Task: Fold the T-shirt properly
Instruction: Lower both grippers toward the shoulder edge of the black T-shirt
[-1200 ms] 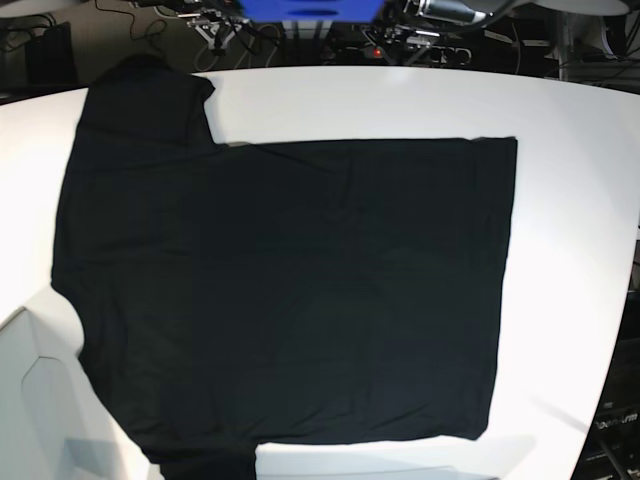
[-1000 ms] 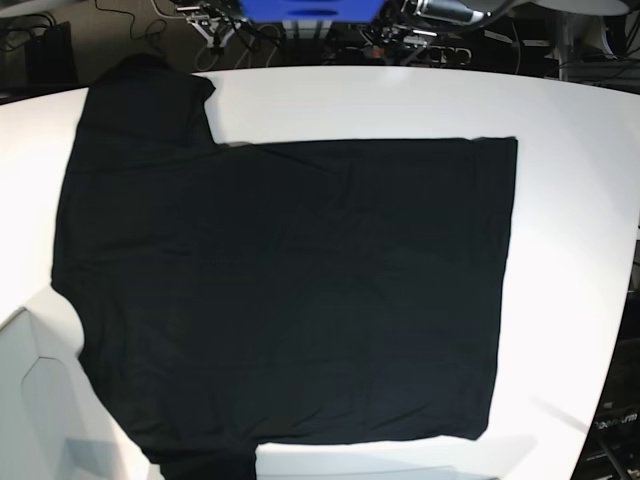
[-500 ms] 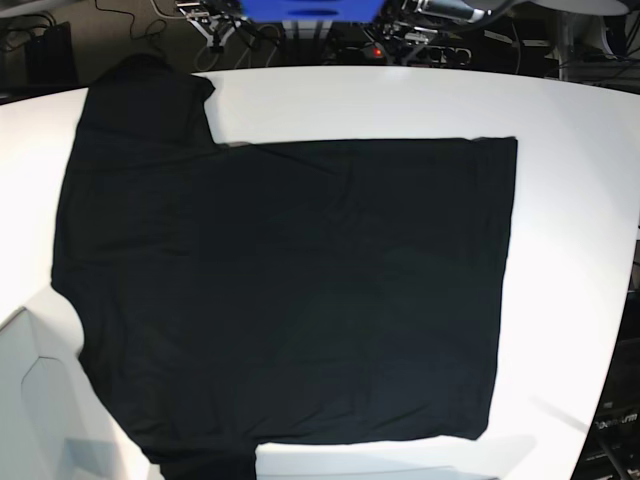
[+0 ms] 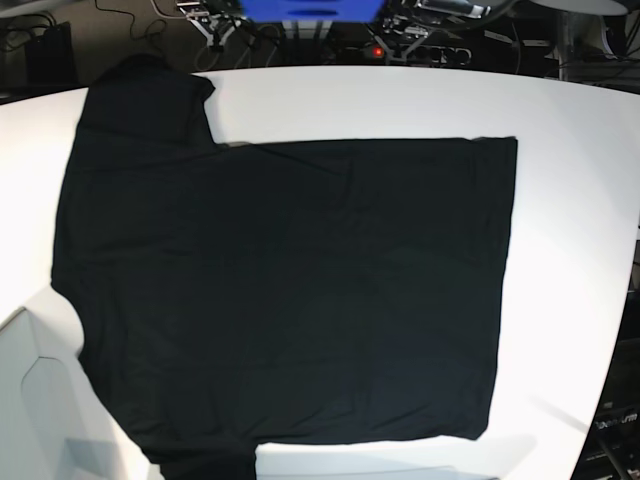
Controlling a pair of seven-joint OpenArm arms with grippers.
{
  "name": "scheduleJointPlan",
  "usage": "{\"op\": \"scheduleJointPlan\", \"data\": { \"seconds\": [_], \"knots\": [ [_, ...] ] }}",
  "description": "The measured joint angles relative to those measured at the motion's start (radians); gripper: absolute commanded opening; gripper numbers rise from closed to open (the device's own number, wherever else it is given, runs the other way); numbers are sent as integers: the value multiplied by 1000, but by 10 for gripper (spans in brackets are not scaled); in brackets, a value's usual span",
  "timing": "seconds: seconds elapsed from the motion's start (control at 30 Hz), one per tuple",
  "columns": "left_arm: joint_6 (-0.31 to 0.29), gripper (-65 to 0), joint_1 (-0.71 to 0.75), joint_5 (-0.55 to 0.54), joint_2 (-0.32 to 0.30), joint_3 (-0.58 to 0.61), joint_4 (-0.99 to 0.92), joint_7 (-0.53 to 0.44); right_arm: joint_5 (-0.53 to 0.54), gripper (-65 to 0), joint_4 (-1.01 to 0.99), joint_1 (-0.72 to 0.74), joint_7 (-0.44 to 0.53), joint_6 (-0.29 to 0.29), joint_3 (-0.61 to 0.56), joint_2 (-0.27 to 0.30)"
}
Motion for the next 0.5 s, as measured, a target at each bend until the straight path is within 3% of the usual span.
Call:
{"op": "scheduleJointPlan", "data": {
  "seconds": [0.3, 0.5],
  "knots": [
    [0, -646, 108, 4, -37, 0, 224, 7, 4, -650, -1, -21, -2, 0, 0, 0],
    [0, -649, 129, 3, -28, 0, 234, 11, 3, -650, 1, -26, 0, 0, 0, -2]
  ]
}}
